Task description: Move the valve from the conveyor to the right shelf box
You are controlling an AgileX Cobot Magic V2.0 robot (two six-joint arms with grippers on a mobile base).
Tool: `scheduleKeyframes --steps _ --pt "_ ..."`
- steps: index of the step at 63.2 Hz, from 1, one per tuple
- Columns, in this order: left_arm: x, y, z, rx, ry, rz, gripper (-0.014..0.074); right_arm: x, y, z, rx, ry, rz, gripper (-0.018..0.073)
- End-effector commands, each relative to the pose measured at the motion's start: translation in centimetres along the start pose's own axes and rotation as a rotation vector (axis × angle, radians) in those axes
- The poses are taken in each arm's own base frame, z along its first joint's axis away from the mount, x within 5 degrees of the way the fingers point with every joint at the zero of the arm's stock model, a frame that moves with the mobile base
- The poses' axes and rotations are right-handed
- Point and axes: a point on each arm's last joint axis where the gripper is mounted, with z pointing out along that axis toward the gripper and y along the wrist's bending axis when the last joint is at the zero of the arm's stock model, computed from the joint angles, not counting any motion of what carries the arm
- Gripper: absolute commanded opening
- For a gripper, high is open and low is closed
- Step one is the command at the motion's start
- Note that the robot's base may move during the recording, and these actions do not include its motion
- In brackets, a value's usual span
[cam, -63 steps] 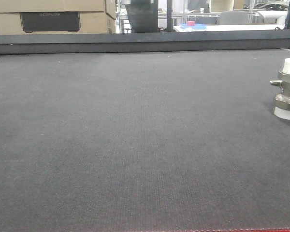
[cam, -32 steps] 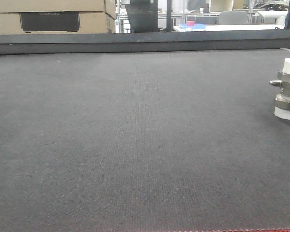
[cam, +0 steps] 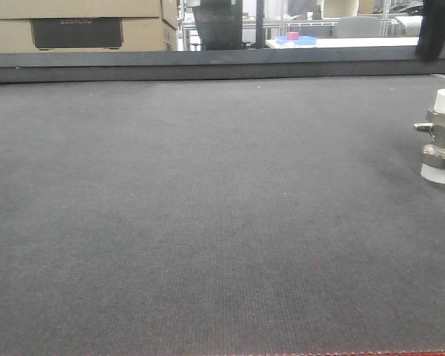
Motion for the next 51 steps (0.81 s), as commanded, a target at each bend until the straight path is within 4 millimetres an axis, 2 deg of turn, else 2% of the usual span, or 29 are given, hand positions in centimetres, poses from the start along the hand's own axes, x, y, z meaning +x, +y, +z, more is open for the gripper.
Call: scheduleKeyframes --steps 1,14,22,26,33,37,40,44,51 --pt "-0.4 -0.1 -0.1 0.007 -0.025 0.002 0.0571 -0.6 -0.3 1.4 0.017 0.005 -0.001 0.057" --pt "-0.4 -0.1 -0.1 0.007 -0.025 0.002 0.0571 -0.9 -0.5 5.1 0.013 0.091 0.003 0.057" --pt "-0.4 -0.1 -0.1 0.007 -0.023 0.002 0.0571 -0.8 -0.6 6.7 0.01 0.138 0.005 0.0566" --pt "-0.4 -0.1 -0.1 0.007 -0.018 0.002 0.0571 -0.8 -0.6 7.0 0.01 0.149 0.006 0.0526" --pt "-0.2 -0.1 -0.1 0.006 -0.003 0.002 0.0571 -0.9 -0.7 7.1 0.016 0.142 0.002 0.035" --pt "-0.2 0.0 -0.2 0.002 0.015 -0.001 0.0571 -0.8 -0.8 7.1 0.027 0.146 -0.004 0.0178" --pt "-0.4 0.0 -0.2 0.001 0.026 -0.011 0.0569 -0.8 -0.9 7.1 0.034 0.154 -0.009 0.0001" --pt "-0.8 0.0 0.0 -0.002 0.055 -0.011 0.0569 -0.7 -0.9 7.1 0.036 0.158 -0.01 -0.0163" --pt "-1.9 0.0 0.6 -0.015 0.15 -0.019 0.0569 -0.8 -0.9 6.6 0.038 0.134 -0.008 -0.0151"
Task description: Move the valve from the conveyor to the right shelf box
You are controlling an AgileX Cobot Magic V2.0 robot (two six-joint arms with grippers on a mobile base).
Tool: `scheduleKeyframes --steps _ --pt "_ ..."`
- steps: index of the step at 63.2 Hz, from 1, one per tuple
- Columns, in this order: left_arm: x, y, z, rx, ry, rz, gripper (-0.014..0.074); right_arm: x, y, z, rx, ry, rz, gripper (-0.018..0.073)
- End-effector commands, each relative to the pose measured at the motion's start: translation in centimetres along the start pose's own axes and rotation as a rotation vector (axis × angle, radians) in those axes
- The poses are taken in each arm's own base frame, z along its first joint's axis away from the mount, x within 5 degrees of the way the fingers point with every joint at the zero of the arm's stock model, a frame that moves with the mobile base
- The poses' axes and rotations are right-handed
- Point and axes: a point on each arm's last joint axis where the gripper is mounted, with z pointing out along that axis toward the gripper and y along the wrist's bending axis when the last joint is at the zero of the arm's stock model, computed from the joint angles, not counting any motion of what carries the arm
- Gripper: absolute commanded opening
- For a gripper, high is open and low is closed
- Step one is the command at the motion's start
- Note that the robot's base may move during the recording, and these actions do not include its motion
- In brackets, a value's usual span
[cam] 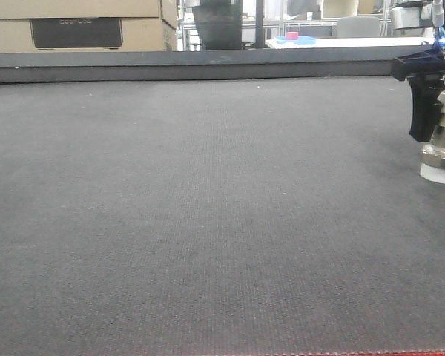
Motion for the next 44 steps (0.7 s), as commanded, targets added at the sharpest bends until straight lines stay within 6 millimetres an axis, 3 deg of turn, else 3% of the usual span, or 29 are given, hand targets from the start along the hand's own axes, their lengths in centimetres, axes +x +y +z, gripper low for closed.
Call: scheduleKeyframes --steps 1,7,23,34,44 --pt "-1.2 0.0 0.5 -0.009 0.072 -0.019 0.0569 -0.1 -0.2 -1.0 0.024 -0.036 -0.009 -0.0151" --pt "-2.7 0.3 1.5 -0.038 0.176 -0.035 0.0569 0.2 -0.1 -2.1 0.027 -0.096 -0.008 -0.0151" --pt "-7.1 3.4 7.2 -0.121 0.416 -0.03 0.0569 3.2 0.2 -3.7 0.026 -0.172 -0.007 -0.0151" --pt "-8.7 6.5 13.0 -0.037 0.541 -0.029 0.0569 4.3 0.3 -4.5 0.028 -0.205 -0.008 -0.0151" --pt "-8.5 8.5 18.1 -0.033 0.618 -0.002 0.0569 4.5 0.3 -5.3 0.029 -0.228 -0.008 -0.0151"
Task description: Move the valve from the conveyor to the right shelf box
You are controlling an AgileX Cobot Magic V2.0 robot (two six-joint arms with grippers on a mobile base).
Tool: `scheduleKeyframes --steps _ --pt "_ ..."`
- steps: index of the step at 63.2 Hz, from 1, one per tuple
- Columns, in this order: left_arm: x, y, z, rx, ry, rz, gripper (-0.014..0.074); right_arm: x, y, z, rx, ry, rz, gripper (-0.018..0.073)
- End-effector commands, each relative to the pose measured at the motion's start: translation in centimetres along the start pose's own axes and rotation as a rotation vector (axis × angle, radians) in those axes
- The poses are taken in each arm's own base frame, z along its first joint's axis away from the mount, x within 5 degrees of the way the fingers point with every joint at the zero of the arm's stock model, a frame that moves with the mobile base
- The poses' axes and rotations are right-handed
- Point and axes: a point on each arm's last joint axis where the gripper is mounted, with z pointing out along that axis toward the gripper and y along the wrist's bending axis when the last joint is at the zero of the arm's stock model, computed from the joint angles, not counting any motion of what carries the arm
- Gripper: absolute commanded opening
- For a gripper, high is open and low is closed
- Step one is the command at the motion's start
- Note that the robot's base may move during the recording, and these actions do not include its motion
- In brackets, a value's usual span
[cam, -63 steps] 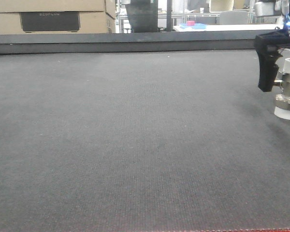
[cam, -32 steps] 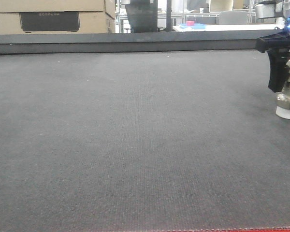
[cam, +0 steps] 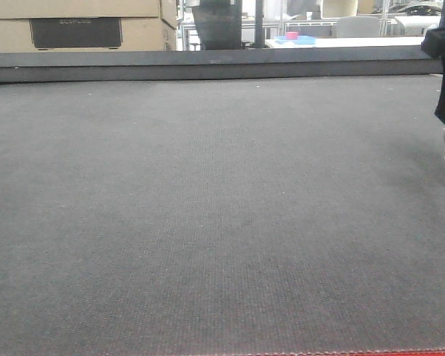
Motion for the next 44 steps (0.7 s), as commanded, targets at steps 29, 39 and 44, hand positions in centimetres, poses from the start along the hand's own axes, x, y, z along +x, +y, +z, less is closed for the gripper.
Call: scheduleKeyframes --steps 29,39,44 --pt "-3.2 0.4 13.4 0.065 0.245 0.094 0.0569 -0.6 0.0 -1.4 0.011 -0.113 -0.004 -0.0151" --pt "-3.0 0.5 16.4 0.034 0.29 0.123 0.0569 -0.7 0.0 -1.4 0.011 -0.115 -0.004 -0.0151" --pt "-2.9 0.5 17.2 0.037 0.304 0.118 0.0569 -0.7 0.0 -1.4 0.011 -0.115 -0.004 -0.0151"
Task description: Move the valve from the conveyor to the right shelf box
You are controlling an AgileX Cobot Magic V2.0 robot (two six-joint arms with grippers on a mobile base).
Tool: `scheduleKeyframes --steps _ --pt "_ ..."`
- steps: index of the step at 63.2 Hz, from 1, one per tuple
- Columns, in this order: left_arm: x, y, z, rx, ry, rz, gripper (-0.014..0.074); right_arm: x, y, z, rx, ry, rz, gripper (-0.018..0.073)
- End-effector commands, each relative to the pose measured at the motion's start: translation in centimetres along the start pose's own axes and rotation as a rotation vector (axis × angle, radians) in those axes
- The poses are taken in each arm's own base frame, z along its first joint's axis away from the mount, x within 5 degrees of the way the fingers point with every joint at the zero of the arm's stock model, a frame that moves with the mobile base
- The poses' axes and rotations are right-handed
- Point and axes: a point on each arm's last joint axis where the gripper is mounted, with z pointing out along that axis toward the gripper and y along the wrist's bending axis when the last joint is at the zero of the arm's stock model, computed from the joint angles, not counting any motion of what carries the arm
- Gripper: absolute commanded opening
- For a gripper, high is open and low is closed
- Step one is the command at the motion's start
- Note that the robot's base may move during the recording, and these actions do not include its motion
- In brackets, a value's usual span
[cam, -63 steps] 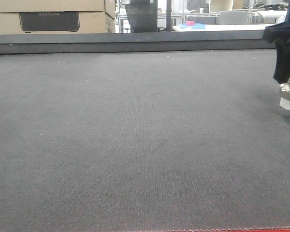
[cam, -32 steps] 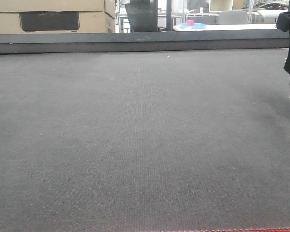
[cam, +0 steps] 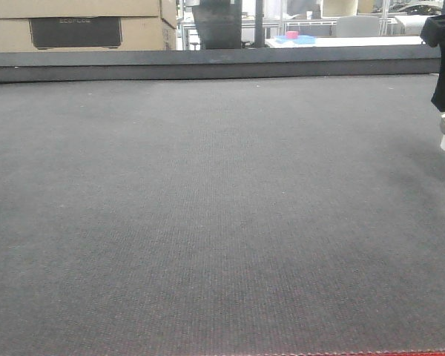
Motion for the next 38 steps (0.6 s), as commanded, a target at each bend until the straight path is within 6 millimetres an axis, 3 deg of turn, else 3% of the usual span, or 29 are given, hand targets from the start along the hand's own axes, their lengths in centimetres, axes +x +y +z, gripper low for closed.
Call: scheduleKeyframes --steps 1,11,18,25,35,38 --pt "-0.35 0.2 0.43 -0.012 -0.005 0.002 0.0569 -0.39 0.0 -0.98 0.008 -0.064 -0.004 -0.0151" --pt "-0.51 0.28 0.67 -0.018 -0.018 -0.022 0.0552 -0.39 0.0 -0.98 0.008 -0.064 -0.004 -0.0151" --pt "-0.48 0.27 0.67 -0.017 -0.015 -0.022 0.0466 -0.39 0.0 -0.98 0.008 -0.064 -0.004 -0.0151" --pt "-0.41 0.25 0.67 -0.015 -0.008 -0.022 0.0285 -0.39 0.0 -0.98 0.008 -0.064 -0.004 -0.0151" --pt "0.05 0.07 0.66 0.004 0.043 -0.024 -0.0097 -0.38 0.0 -1.06 0.008 -0.066 -0.004 -0.0151" --pt "0.03 -0.02 0.67 0.005 0.043 -0.027 -0.0111 -0.37 0.01 -1.22 0.008 -0.07 -0.004 -0.0151"
